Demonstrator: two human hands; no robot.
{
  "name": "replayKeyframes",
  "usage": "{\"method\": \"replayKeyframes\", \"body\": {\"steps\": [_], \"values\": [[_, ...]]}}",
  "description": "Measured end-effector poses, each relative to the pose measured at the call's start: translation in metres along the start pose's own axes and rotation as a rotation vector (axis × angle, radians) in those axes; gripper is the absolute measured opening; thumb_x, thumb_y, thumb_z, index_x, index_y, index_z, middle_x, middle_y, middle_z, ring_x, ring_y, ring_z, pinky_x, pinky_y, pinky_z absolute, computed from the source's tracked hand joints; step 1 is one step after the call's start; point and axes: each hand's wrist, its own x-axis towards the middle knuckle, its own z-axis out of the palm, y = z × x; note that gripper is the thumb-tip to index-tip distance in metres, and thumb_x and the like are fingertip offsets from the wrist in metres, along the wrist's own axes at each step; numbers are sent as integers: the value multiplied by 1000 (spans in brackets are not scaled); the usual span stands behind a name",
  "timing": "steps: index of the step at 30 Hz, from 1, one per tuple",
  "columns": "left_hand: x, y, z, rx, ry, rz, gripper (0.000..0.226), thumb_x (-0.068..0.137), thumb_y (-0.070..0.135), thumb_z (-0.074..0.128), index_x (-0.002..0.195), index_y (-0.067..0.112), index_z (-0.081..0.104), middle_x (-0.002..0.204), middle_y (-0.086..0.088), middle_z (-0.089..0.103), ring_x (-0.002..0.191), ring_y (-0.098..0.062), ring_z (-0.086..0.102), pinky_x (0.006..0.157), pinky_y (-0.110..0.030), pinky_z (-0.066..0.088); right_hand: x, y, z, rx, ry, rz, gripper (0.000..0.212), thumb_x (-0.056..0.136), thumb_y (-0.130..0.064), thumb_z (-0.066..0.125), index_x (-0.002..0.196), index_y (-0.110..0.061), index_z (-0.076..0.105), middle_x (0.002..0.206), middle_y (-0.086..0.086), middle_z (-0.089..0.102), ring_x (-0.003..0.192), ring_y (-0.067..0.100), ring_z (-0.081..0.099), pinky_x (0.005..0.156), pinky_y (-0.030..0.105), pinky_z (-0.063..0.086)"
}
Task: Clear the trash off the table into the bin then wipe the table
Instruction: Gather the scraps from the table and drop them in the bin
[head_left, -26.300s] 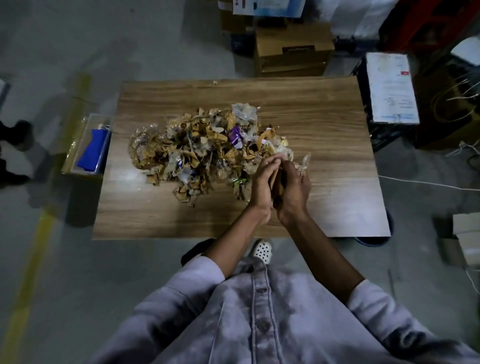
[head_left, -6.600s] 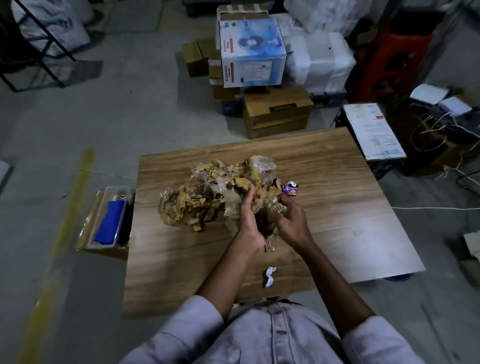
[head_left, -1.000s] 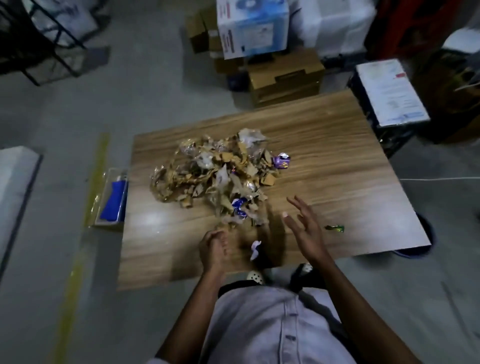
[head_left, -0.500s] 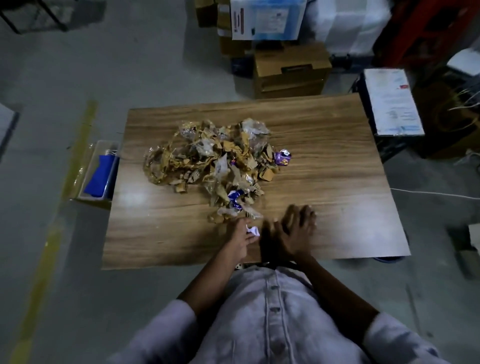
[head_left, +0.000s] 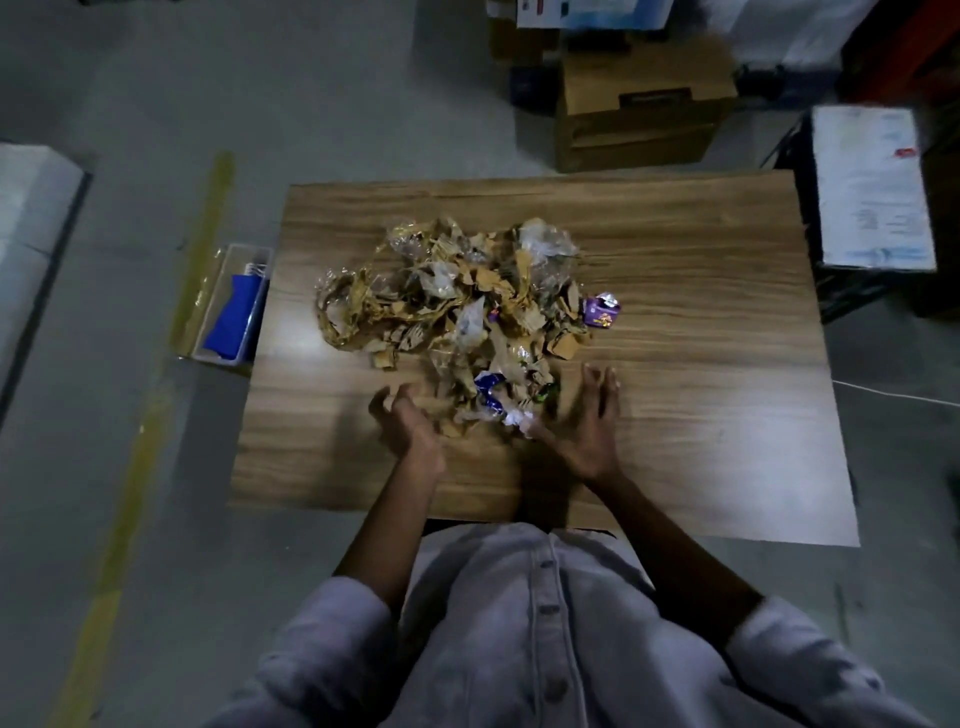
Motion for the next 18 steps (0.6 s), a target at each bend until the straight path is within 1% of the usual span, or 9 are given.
{"method": "replayKeyframes", "body": {"steps": [3, 5, 7, 10, 11, 12, 14, 16, 18], "values": [[7, 19, 24, 229, -240, 219, 61, 81, 47, 74, 138, 46, 52, 131, 3, 62, 103, -18, 62, 71, -40, 57, -1, -8, 21, -56, -50, -80, 148, 49, -83, 81, 162, -34, -2, 167, 8, -25, 152, 30, -27, 119, 60, -5], [3, 27, 46, 430, -438, 364, 62, 87, 47, 71, 145, 42, 48, 139, 12, 51, 115, -13, 54, 79, -30, 48, 1, -19, 36, -70, -30, -121, 152, 47, -84, 80, 163, -28, 0, 167, 11, -24, 153, 32, -26, 117, 59, -8], [8, 30, 67, 586, -582, 426, 57, 91, 48, 66, 145, 37, 50, 138, 14, 50, 120, -12, 51, 86, -28, 40, 14, -29, 48, -38, 33, -139, 151, 49, -82, 82, 163, -23, 2, 167, 14, -21, 153, 33, -24, 117, 57, -10], [24, 20, 87, 862, -619, 478, 47, 98, 49, 58, 142, 33, 56, 147, 6, 47, 129, -19, 48, 93, -30, 39, 34, -49, 65, -20, 118, -121, 148, 52, -70, 89, 163, -18, 6, 168, 16, -14, 155, 27, -20, 121, 47, -12], [29, 15, 89, 939, -587, 511, 44, 98, 49, 57, 139, 32, 59, 150, 2, 43, 132, -22, 45, 94, -29, 38, 40, -54, 70, 1, 92, -108, 143, 54, -67, 89, 162, -16, 11, 169, 18, -3, 157, 28, -11, 125, 50, -7], [34, 9, 90, 966, -570, 534, 41, 98, 46, 59, 134, 27, 63, 150, -1, 44, 130, -22, 46, 93, -26, 36, 45, -56, 76, 52, 41, -57, 131, 57, -63, 87, 159, -14, 22, 166, 18, 17, 157, 30, 9, 126, 57, 6], [34, 7, 89, 926, -604, 559, 29, 99, 29, 59, 124, 15, 68, 137, -4, 58, 112, -18, 54, 82, -19, 35, 55, -53, 89, 84, -32, 18, 98, 65, -59, 79, 143, -9, 47, 142, 14, 56, 134, 34, 52, 111, 62, 39], [32, 7, 88, 921, -646, 553, 28, 101, 22, 56, 122, 10, 69, 124, -6, 66, 104, -21, 58, 76, -20, 34, 65, -45, 97, 43, 3, 13, 100, 70, -70, 74, 148, -15, 44, 139, 15, 59, 128, 38, 57, 103, 59, 47], [29, 14, 83, 882, -644, 467, 24, 99, 24, 56, 113, 15, 73, 118, -7, 70, 99, -20, 60, 80, -27, 43, 67, -60, 95, 36, 61, 9, 108, 70, -68, 77, 153, -16, 33, 145, 19, 53, 132, 35, 51, 108, 51, 46]]}}
